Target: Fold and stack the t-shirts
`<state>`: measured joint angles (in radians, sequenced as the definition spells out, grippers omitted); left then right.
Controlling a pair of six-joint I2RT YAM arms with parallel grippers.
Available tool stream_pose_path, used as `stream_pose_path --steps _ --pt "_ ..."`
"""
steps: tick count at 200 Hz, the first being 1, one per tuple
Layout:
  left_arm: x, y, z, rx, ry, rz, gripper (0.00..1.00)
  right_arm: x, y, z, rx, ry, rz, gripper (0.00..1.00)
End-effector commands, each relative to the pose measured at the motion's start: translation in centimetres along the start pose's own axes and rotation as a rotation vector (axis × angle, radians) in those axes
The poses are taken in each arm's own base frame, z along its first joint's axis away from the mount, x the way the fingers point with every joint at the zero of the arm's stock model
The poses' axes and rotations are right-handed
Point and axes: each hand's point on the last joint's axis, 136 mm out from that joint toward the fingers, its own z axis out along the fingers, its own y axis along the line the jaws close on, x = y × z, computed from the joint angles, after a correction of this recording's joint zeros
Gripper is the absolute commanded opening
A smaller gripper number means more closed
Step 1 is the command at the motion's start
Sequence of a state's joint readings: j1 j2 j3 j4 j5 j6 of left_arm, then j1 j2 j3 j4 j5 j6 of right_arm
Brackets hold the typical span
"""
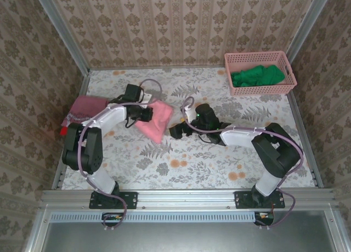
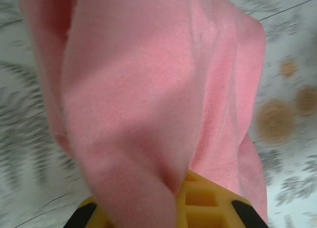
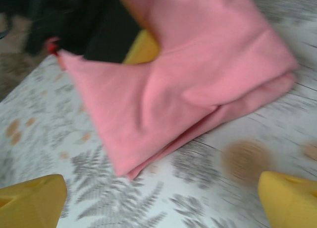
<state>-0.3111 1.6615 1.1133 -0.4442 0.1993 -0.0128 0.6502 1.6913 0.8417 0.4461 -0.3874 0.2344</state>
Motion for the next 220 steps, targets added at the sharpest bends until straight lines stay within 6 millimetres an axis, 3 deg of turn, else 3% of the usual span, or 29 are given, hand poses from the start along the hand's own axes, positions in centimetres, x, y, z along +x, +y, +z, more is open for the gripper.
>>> stream_pose_path --steps 1,30,44,61,108,186,220 --pt "2.1 4.2 -2.7 -0.146 0.081 0.066 0.0 -2.9 4.2 0.7 -0.152 -0.091 -0.162 1.0" --pt "2.6 8.1 -5.7 -0.267 0.075 0.055 0.0 -4.1 8.2 0.7 -0.298 -0.106 -0.26 1.0" --pt "2.6 9.6 -6.9 -0.303 0.069 0.063 0.0 -3.7 10.5 0.4 -0.388 -0.088 -0.362 1.0" --pt "2.8 11.4 -8.2 -0.336 0.052 0.06 0.0 -2.9 11.7 0.6 -0.423 -0.048 -0.458 1.0" --pt "2.3 15.5 -10.8 -0.328 -0.032 -0.003 0.0 -3.5 12.3 1.6 -0.461 -0.038 -0.498 1.0" --pt "0.9 16.0 -16.9 -0.199 -0.114 -0.033 0.0 -2.2 11.4 2.4 -0.439 0.012 -0.471 1.0" --pt "1.1 17.8 -18.9 -0.254 -0.123 -0.04 0.0 -2.4 11.4 2.4 -0.437 0.014 -0.486 1.0"
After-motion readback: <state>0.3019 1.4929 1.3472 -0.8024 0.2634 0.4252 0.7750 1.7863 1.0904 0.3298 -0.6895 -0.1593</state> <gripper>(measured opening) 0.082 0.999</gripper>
